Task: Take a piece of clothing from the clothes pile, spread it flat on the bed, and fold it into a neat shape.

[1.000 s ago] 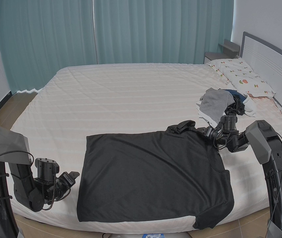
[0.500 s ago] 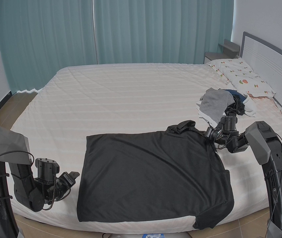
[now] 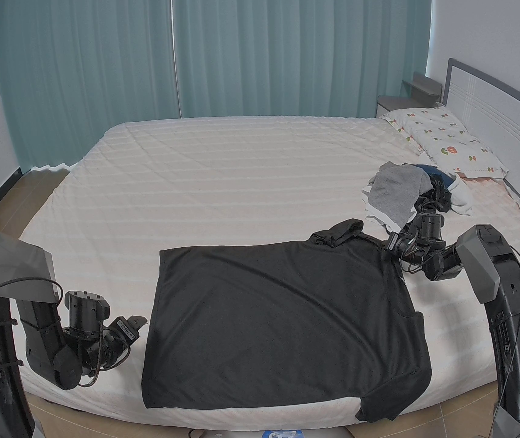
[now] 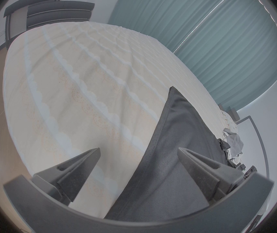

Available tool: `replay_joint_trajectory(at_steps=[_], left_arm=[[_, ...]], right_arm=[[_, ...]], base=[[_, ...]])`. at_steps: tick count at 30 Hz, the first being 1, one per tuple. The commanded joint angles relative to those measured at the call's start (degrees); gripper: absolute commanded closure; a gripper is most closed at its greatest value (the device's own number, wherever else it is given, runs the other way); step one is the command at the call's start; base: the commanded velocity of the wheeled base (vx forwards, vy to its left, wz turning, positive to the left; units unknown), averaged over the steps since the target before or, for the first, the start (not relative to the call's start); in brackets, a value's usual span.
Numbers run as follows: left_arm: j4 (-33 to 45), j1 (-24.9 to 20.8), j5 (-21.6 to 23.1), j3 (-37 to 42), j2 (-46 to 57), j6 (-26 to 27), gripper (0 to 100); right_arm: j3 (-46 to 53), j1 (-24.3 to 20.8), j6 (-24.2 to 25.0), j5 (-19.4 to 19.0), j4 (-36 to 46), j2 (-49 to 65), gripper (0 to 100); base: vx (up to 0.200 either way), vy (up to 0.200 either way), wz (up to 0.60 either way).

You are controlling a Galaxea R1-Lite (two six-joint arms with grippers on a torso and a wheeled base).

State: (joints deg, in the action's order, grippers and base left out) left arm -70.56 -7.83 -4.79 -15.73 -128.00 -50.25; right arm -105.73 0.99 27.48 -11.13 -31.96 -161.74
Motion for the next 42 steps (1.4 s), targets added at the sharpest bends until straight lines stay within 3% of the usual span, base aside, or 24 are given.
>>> replay_joint_trajectory(at_steps=[1,8,13,21,24,30,32,36,39,42], left_arm=[[0.0,0.0,0.0,0.0,-0.1,0.0,0],[0.0,0.0,0.0,0.1,0.0,0.0,0],[0.0,-0.1,0.0,0.3,0.4,0.0,0],[-0.1,-2.1,0.2,2.8,2.9,-0.4,0],[-0.1,-3.4,2.9,4.6,4.7,-2.0,0],[-0.1,-3.8,9.4,7.7,7.5,-2.1,0],[-0.1,-3.8,11.0,8.3,7.5,-1.9,0],[-0.1,-3.8,12.9,8.6,6.9,-1.7,0],[-0.1,-3.8,14.0,8.6,6.3,-1.5,0],[-0.1,-3.8,15.7,8.6,3.8,3.1,0]], right_arm=[[-0.1,0.2,0.0,0.0,0.0,-0.5,0],[2.1,2.0,1.8,0.4,0.0,3.0,0],[10.8,3.4,3.8,0.1,-1.3,10.1,0],[45.3,3.9,4.2,-3.8,-15.2,29.7,0],[60.3,3.1,4.2,-5.4,-19.9,36.7,0],[77.8,3.2,4.3,-7.9,-26.3,42.2,0],[81.0,3.4,4.9,-8.3,-28.9,42.7,0],[86.7,3.2,10.4,-9.3,-36.0,42.4,0],[88.1,3.3,11.0,-11.0,-38.2,41.4,0],[88.9,3.5,11.2,-13.0,-38.9,40.7,0]], base=[[0.0,0.0,0.0],[0.0,0.0,0.0],[0.0,0.0,0.0],[0.0,0.0,0.0],[0.0,0.0,0.0],[-0.2,0.0,0.0],[-0.2,0.0,0.0],[-0.05,0.0,0.0],[0.0,0.0,0.0],[0.0,0.0,0.0]])
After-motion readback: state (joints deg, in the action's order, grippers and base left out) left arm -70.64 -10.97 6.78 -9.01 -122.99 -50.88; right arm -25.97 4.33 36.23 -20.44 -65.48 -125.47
